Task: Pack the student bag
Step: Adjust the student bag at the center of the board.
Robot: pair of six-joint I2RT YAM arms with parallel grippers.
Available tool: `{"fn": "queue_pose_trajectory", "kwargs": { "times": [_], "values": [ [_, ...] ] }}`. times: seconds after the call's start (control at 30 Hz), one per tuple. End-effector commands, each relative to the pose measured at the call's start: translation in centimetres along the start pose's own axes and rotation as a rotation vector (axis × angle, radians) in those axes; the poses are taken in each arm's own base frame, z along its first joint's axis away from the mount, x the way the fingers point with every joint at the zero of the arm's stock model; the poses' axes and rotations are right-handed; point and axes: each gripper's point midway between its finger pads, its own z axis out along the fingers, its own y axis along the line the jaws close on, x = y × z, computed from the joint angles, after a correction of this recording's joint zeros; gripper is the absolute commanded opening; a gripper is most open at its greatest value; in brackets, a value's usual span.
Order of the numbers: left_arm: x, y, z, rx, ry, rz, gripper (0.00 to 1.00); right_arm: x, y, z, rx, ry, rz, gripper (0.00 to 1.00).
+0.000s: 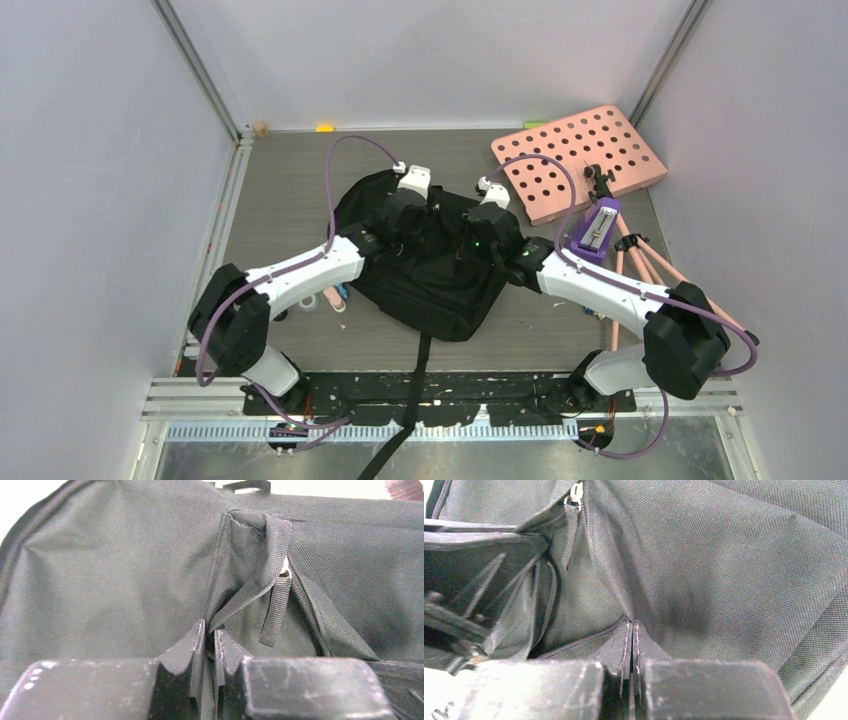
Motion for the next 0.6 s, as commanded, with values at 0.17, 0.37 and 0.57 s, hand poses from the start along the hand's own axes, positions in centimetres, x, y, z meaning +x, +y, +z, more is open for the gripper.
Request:
{"fn": "queue_pose_trajectory", "kwargs": {
  "times": [0.17,0.37,0.57],
  "values": [
    [-6.5,6.2,-4.1,-0.178,-0.109,0.039,0.06,-1.5,-0.6,-0.6,0.041,-0.047,-0.047,0.00],
    [-6.3,6.4,-6.4,-0.114,-0.106,0.017,0.12,-2.1,0.1,-1.1,0.012,-0.046,-0.061,0.00],
    [-4.5,1.4,-7.7,0.175,-0.066,-0.161,0.34,-2.1,0.7,-1.2,-0.011,-0.040,-0.059,0.00]
  ]
}}
